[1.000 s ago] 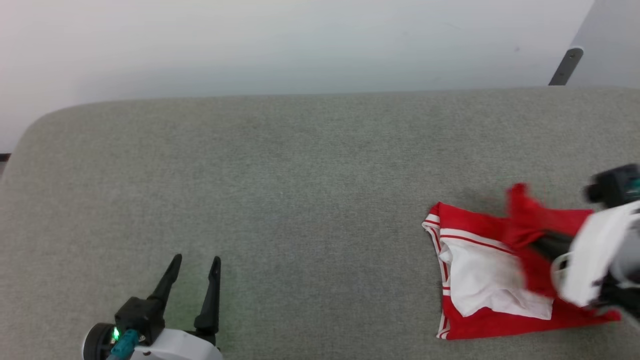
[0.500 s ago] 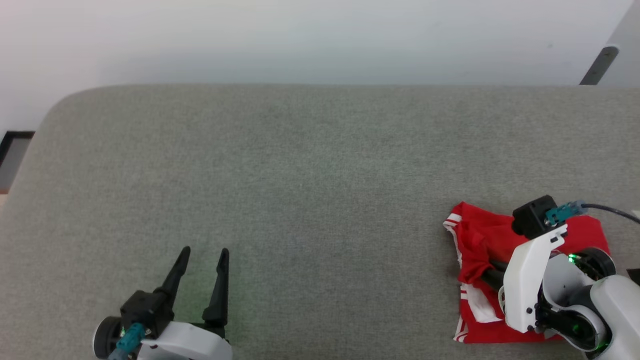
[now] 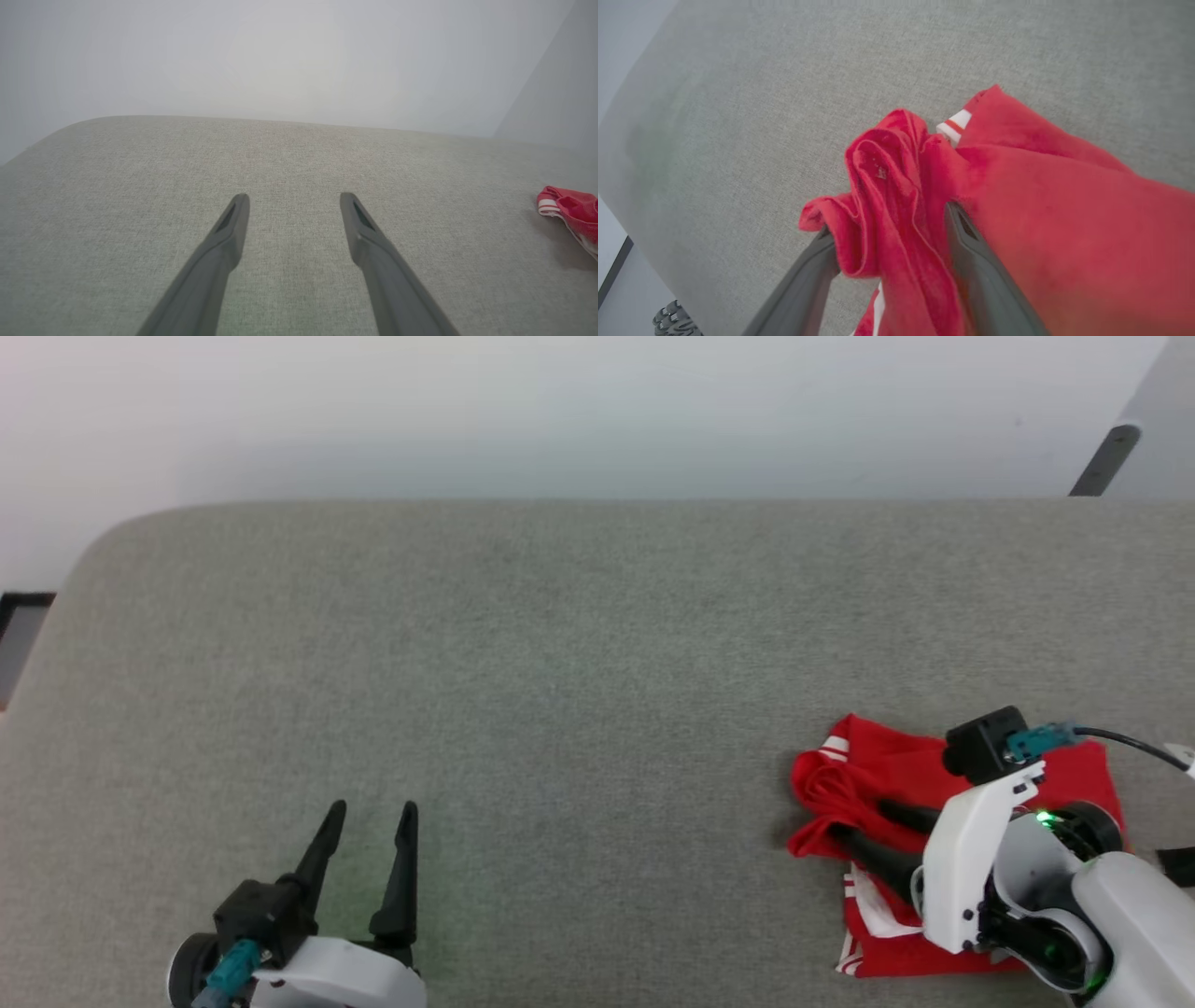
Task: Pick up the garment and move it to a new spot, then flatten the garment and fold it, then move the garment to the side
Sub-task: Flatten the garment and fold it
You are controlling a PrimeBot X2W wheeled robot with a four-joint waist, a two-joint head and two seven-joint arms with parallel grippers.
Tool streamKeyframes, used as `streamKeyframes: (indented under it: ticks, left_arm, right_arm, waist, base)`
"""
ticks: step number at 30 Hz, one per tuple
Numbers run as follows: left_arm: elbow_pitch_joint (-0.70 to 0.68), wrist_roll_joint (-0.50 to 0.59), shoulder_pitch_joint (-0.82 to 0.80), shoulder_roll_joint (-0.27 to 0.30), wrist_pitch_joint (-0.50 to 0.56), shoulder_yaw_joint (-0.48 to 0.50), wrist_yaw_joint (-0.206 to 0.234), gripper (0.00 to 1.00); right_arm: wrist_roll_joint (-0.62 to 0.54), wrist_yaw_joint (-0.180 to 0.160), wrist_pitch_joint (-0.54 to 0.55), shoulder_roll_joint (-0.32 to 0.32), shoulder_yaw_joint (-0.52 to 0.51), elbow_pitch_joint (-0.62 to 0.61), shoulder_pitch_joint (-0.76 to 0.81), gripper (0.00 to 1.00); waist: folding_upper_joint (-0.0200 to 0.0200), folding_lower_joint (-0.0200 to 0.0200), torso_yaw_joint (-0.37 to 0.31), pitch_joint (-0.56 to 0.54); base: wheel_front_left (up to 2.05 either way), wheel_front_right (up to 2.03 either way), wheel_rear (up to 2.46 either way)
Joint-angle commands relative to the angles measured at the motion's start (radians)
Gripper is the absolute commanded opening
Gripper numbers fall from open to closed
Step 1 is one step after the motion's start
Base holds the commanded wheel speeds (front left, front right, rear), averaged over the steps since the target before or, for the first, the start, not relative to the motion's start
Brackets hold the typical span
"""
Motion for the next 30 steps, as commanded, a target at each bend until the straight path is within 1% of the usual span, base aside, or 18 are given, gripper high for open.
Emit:
streamKeyframes:
  ticks: [1, 4, 8, 15, 19, 21, 25, 27, 30]
  left_arm:
    - [0.002, 0.0, 0.006, 0.003, -0.001, 0.001, -0.002, 1.0]
    - [0.008, -0.008, 0.019, 0.007, -0.001, -0.003, -0.002, 1.0]
    - [0.015, -0.019, 0.032, 0.014, -0.001, -0.007, -0.002, 1.0]
    - [0.034, -0.041, 0.058, 0.019, -0.001, -0.004, -0.002, 1.0]
    - [0.053, -0.048, 0.069, 0.023, -0.001, -0.009, -0.002, 1.0]
    - [0.064, -0.048, 0.075, 0.026, 0.0, -0.008, -0.002, 1.0]
    - [0.076, -0.038, 0.087, 0.028, 0.0, -0.004, -0.002, 1.0]
    - [0.071, -0.037, 0.094, 0.03, -0.001, 0.004, -0.002, 1.0]
    - [0.055, -0.036, 0.112, 0.03, -0.001, 0.02, -0.002, 1.0]
  right_arm:
    - [0.004, 0.0, -0.007, -0.009, 0.002, 0.001, -0.009, 1.0]
    - [0.031, 0.0, -0.036, -0.026, 0.008, 0.007, -0.003, 1.0]
    - [0.065, 0.0, -0.107, -0.044, 0.023, -0.003, 0.008, 1.0]
    - [0.118, 0.0, -0.273, -0.084, 0.073, 0.041, 0.029, 1.0]
    - [0.098, 0.0, -0.403, -0.106, 0.087, 0.104, 0.03, 1.0]
    - [0.1, 0.0, -0.476, -0.097, 0.079, 0.145, 0.038, 1.0]
    - [0.065, 0.0, -0.614, -0.081, 0.056, 0.229, 0.05, 1.0]
    - [0.045, 0.0, -0.662, -0.067, 0.036, 0.254, 0.05, 1.0]
    - [0.001, 0.0, -0.696, -0.053, -0.007, 0.27, 0.067, 1.0]
  waist:
    - [0.0, 0.0, -0.02, -0.023]
    - [0.0, 0.0, -0.039, -0.046]
    - [0.0, 0.0, -0.067, -0.066]
    - [0.0, 0.0, -0.112, -0.105]
    - [0.0, 0.0, -0.127, -0.124]
    - [0.0, 0.0, -0.135, -0.135]
    - [0.0, 0.0, -0.145, -0.154]
    - [0.0, 0.0, -0.148, -0.164]
    - [0.0, 0.0, -0.149, -0.178]
  base:
    - [0.0, 0.0, 0.0]
    - [0.0, 0.0, 0.0]
    - [0.0, 0.0, 0.0]
    - [0.0, 0.0, 0.0]
    - [0.0, 0.0, 0.0]
    - [0.0, 0.0, 0.0]
    - [0.0, 0.0, 0.0]
    - [0.0, 0.0, 0.0]
    - [0.0, 0.0, 0.0]
